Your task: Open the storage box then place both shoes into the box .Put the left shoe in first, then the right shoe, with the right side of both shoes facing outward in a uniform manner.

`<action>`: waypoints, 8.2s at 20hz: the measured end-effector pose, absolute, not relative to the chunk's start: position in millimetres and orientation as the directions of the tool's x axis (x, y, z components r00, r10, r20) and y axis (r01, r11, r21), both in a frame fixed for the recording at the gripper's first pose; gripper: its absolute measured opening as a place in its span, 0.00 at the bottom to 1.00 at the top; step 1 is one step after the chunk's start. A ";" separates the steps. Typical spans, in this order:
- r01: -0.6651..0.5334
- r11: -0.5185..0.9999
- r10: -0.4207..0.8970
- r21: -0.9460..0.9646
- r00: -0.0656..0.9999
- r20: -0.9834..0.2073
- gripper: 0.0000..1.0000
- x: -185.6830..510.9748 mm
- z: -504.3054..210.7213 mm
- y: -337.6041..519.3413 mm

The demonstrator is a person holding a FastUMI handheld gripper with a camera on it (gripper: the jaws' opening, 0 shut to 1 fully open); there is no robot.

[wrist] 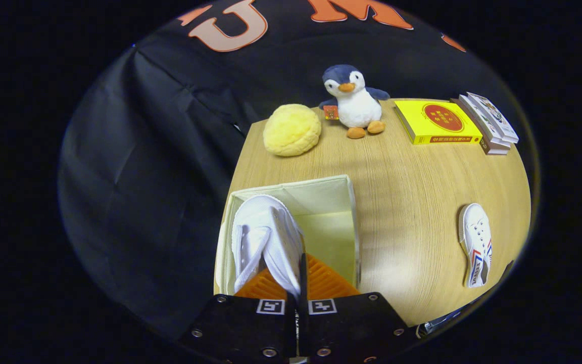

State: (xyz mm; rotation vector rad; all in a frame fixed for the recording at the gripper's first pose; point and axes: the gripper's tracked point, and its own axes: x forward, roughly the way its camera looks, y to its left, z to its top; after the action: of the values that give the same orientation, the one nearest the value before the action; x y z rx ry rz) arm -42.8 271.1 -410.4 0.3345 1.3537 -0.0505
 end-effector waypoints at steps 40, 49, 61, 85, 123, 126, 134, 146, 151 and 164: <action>0.029 0.920 0.332 0.390 0.469 -0.818 0.97 -66.8 -359.2 198.8; 0.180 0.976 0.033 0.122 0.432 -0.901 0.96 -147.4 -391.4 3.8; 0.103 0.990 -0.118 -0.095 0.236 -0.965 0.81 -223.1 -472.4 -94.6; 0.340 0.919 0.062 0.199 0.376 -0.925 0.01 -180.9 -444.0 -63.8; 0.158 0.985 0.027 0.066 0.235 -0.971 0.03 -92.4 -404.5 256.6; 0.179 0.980 0.043 0.086 0.232 -0.972 0.11 -85.9 -419.6 248.1; 0.039 0.974 0.194 0.225 0.373 -0.907 0.40 -67.7 -377.4 244.8; -0.208 0.958 0.285 0.196 0.732 -0.619 0.89 -16.0 -257.5 146.8; -0.239 0.963 0.269 0.122 0.866 -0.421 0.95 1.0 -202.0 95.8; -0.120 0.992 0.115 -0.029 0.982 -0.150 0.97 -29.5 -117.1 -17.1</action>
State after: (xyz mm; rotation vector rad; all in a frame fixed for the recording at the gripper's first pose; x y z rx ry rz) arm -29.5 -17.1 -117.1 -0.0376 0.1484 0.1183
